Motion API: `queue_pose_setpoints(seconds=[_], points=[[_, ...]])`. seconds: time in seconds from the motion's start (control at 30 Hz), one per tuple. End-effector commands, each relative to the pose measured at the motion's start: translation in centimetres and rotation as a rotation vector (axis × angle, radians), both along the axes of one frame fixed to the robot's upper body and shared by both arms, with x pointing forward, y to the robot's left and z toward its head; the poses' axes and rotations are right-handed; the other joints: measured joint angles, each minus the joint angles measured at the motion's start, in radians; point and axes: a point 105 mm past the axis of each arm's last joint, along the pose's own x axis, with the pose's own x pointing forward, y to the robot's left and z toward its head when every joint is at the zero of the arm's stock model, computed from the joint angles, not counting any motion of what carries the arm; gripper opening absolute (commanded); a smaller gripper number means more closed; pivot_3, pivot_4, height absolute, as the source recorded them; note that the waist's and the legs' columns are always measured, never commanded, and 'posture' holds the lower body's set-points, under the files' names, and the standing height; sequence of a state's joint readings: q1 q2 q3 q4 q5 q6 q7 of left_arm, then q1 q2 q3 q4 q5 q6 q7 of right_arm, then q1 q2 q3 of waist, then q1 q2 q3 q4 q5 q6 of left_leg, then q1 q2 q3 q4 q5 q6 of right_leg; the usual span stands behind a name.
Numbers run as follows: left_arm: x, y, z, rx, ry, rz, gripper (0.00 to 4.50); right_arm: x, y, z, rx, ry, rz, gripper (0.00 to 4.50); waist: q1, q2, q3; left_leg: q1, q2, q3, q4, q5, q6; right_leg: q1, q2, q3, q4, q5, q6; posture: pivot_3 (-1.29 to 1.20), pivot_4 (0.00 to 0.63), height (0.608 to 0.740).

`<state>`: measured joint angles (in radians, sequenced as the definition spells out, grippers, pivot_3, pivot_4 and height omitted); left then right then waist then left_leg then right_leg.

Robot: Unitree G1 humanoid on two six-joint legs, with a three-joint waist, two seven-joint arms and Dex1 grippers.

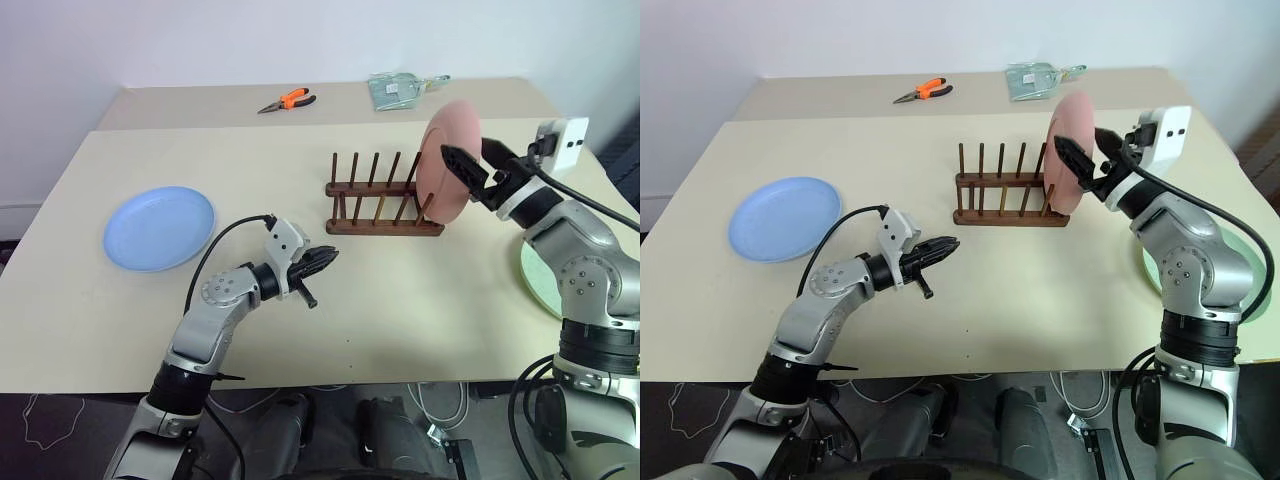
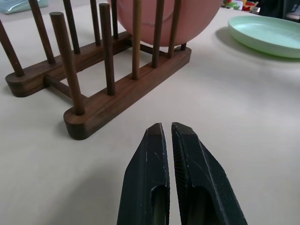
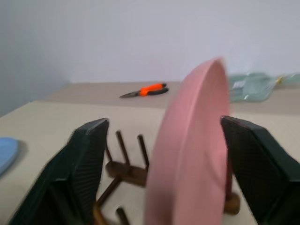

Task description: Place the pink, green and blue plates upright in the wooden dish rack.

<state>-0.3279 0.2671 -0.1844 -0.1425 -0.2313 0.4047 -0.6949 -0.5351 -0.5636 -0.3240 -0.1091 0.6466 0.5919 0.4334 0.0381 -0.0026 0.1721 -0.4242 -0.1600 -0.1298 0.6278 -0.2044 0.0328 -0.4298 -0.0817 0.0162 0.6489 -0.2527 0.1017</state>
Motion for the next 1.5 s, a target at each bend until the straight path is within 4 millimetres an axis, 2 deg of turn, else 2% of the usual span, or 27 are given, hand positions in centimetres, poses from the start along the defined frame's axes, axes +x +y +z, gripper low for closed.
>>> queue_pose_setpoints(seconds=[0.03,0.1,0.17,0.23,0.3,0.37,0.4,0.43,0.53,0.73,0.83,1.0,1.03,1.1,1.17,1.27,1.37,1.43,1.5], points=[[-0.5,-0.7,1.3,-0.025,-0.048,-0.040,0.29,-1.7,-1.7,4.4,-0.020,-0.175,-0.050,3.66,0.001,0.000,0.000,0.000,0.000,0.000,0.000,0.000,0.000,0.000,0.000,0.000,0.000,0.000,0.000,0.00,0.150,0.727],[-0.6,-0.8,1.3,-0.028,-0.044,-0.046,0.29,-3.3,-3.9,6.2,-0.004,-0.232,-0.092,3.66,0.005,0.000,0.000,0.000,0.000,0.000,0.000,0.000,0.000,0.000,0.000,0.000,0.000,0.000,0.000,0.00,0.150,0.727],[-0.6,-0.8,1.3,-0.030,-0.042,-0.049,0.29,-4.5,-5.5,6.8,-0.004,-0.251,-0.124,3.66,0.007,0.000,0.000,-0.001,0.000,0.000,0.001,0.000,0.000,0.000,0.000,-0.001,-0.001,0.000,0.000,0.00,0.150,0.727],[-0.5,-0.8,1.2,-0.026,-0.037,-0.059,0.29,-5.6,-7.8,5.6,-0.032,-0.191,-0.181,3.66,0.007,0.000,0.000,-0.001,0.000,0.000,0.001,-0.001,0.001,0.000,0.000,-0.001,-0.002,0.000,0.000,0.00,0.150,0.727],[-0.5,-0.8,1.1,-0.022,-0.035,-0.067,0.29,-6.2,-8.7,4.4,-0.080,-0.133,-0.209,3.66,0.003,0.000,0.000,-0.001,0.000,0.000,0.001,-0.001,0.002,0.001,0.000,-0.001,-0.002,0.000,0.000,0.00,0.150,0.727],[-0.3,-1.0,1.0,-0.016,-0.033,-0.083,0.29,-6.5,-8.3,-1.7,-0.363,0.083,-0.221,3.66,0.002,0.001,-0.001,-0.001,0.000,0.000,0.001,-0.001,0.002,0.001,-0.001,-0.001,-0.002,0.000,0.000,0.00,0.150,0.727],[-0.3,-1.2,1.0,-0.013,-0.032,-0.091,0.29,-6.8,-8.2,-4.1,-0.453,0.166,-0.224,3.66,0.001,0.001,-0.001,0.000,0.000,0.000,0.001,-0.001,0.002,0.001,-0.001,-0.001,-0.002,0.000,0.000,0.00,0.150,0.727],[-0.2,-1.4,0.9,-0.009,-0.034,-0.100,0.29,-7.0,-8.2,-5.7,-0.499,0.213,-0.227,3.66,-0.002,0.001,-0.001,0.000,0.001,0.000,0.001,-0.001,0.001,0.002,0.000,-0.001,-0.002,0.000,0.000,0.00,0.150,0.727],[-0.2,-1.8,0.9,-0.003,-0.038,-0.115,0.29,-7.1,-8.3,-8.4,-0.507,0.292,-0.275,3.66,-0.014,0.007,-0.002,0.000,0.001,0.003,0.002,-0.001,0.001,0.001,-0.001,0.001,-0.001,-0.001,-0.001,0.00,0.150,0.727],[-0.2,-2.1,0.8,-0.004,-0.039,-0.129,0.29,-6.5,-9.9,-12.9,-0.619,0.440,-0.409,3.66,-0.023,0.006,-0.002,0.001,0.001,0.003,0.002,-0.001,0.001,0.002,-0.001,0.001,-0.001,0.000,0.000,0.00,0.150,0.727],[-0.3,-1.9,0.7,-0.003,-0.039,-0.125,0.29,-6.2,-10.6,-13.7,-0.625,0.470,-0.454,2.86,-0.023,0.006,-0.002,0.000,0.001,0.003,0.002,-0.001,0.001,0.001,-0.001,0.001,-0.001,0.000,0.000,0.00,0.150,0.727],[-0.4,-1.7,0.6,0.001,-0.039,-0.113,0.29,-5.8,-10.8,-14.0,-0.621,0.483,-0.465,0.21,-0.024,0.006,-0.002,0.000,0.001,0.003,0.002,-0.001,0.001,0.002,-0.001,0.001,-0.001,0.000,0.000,0.00,0.150,0.727],[-0.4,-1.6,0.6,0.001,-0.039,-0.110,0.29,-5.6,-10.8,-13.8,-0.626,0.469,-0.468,0.04,-0.026,0.006,-0.002,0.001,0.001,0.003,0.002,-0.001,0.001,0.002,0.000,0.001,-0.001,0.000,0.000,0.00,0.150,0.727],[-0.4,-1.5,0.6,0.000,-0.039,-0.104,0.29,-5.0,-10.4,-12.6,-0.614,0.418,-0.469,0.04,-0.026,0.007,-0.002,0.001,0.001,0.004,0.002,-0.001,0.001,0.002,0.000,0.001,-0.001,0.000,0.000,0.00,0.150,0.727],[-0.4,-1.3,0.6,0.000,-0.040,-0.098,0.29,-4.3,-9.6,-10.3,-0.624,0.307,-0.464,0.04,-0.025,0.007,-0.002,0.001,0.001,0.004,0.002,-0.001,0.001,0.001,0.000,0.001,0.000,0.000,0.001,0.00,0.150,0.727],[-0.3,-0.9,1.0,-0.003,-0.069,-0.080,0.29,-3.3,-8.0,-4.1,-0.542,0.047,-0.462,0.04,-0.027,0.007,-0.002,0.001,0.001,0.004,0.002,0.000,0.001,0.001,0.000,0.002,0.000,0.000,0.001,0.00,0.150,0.727],[0.1,0.3,1.8,-0.048,-0.099,-0.027,0.29,-3.5,-5.5,3.5,-0.348,-0.227,-0.396,0.04,-0.028,0.008,-0.001,0.001,0.001,0.004,0.002,0.000,0.001,0.001,0.000,0.002,0.000,0.000,0.001,0.00,0.150,0.727],[0.5,1.1,1.9,-0.046,-0.116,0.011,0.29,-3.9,-4.3,6.3,-0.240,-0.316,-0.343,0.04,-0.025,0.008,-0.001,0.001,0.001,0.003,0.001,0.000,0.001,0.001,0.000,0.002,0.000,0.000,0.001,0.00,0.150,0.727],[1.1,2.8,1.9,-0.037,-0.134,0.075,0.29,-4.9,-1.4,9.6,-0.078,-0.410,-0.163,0.04,-0.022,0.007,-0.001,0.001,0.001,0.001,0.001,0.000,0.001,0.001,0.000,-0.001,0.000,0.000,0.001,0.00,0.150,0.727]])
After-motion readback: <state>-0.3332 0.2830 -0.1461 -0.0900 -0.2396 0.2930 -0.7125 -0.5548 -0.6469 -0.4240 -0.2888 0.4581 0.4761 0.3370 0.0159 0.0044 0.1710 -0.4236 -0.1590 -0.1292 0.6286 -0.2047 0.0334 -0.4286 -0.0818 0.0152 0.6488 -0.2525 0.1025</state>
